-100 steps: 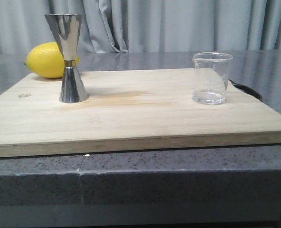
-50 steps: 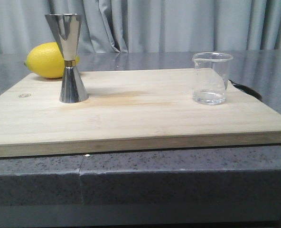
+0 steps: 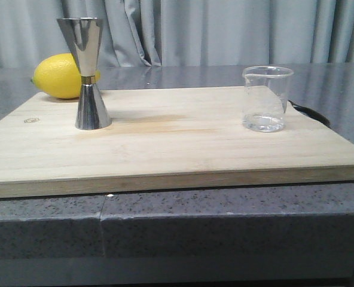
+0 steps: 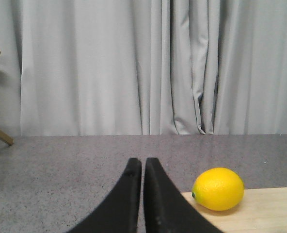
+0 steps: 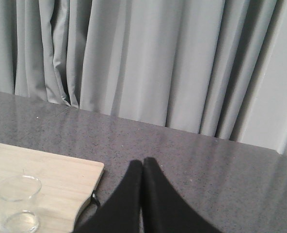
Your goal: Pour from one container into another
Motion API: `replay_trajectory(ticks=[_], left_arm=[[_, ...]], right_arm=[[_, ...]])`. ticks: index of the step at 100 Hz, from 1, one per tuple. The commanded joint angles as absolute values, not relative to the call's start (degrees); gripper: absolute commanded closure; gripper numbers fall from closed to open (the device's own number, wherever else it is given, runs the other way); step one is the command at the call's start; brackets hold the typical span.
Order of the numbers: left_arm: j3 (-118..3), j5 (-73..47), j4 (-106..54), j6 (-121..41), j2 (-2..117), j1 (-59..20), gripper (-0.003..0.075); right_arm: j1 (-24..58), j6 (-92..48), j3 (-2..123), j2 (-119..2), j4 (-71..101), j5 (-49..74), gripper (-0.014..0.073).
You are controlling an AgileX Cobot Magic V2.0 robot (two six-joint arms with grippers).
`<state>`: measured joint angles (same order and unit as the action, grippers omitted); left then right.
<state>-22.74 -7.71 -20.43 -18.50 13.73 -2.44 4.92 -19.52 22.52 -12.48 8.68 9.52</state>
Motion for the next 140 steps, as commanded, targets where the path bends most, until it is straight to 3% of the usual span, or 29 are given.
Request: replay_trajectory(ticks=[1, 26, 49, 140], left_arm=[[-21.59, -3.71, -22.01, -18.60, 11.96, -2.34, 0.0739], [-13.90, -5.17, -28.50, -18.49, 3.70, -2.34, 0.0740], [-11.25, -10.18, -31.92, -18.33, 2.00, -2.34, 0.0740], [-10.86, -9.11, -32.52, -18.23, 2.00, -2.34, 0.0739]], right_arm=[[4.58, -20.03, 22.26, -10.71, 8.60, 5.47, 0.0662], [4.58, -20.03, 19.39, -3.89, 8.70, 14.58, 0.0662], [4.58, -20.03, 15.92, 1.65, 10.47, 15.51, 0.0662], [4.58, -20.03, 15.21, 1.41, 14.29, 17.06, 0.0662]])
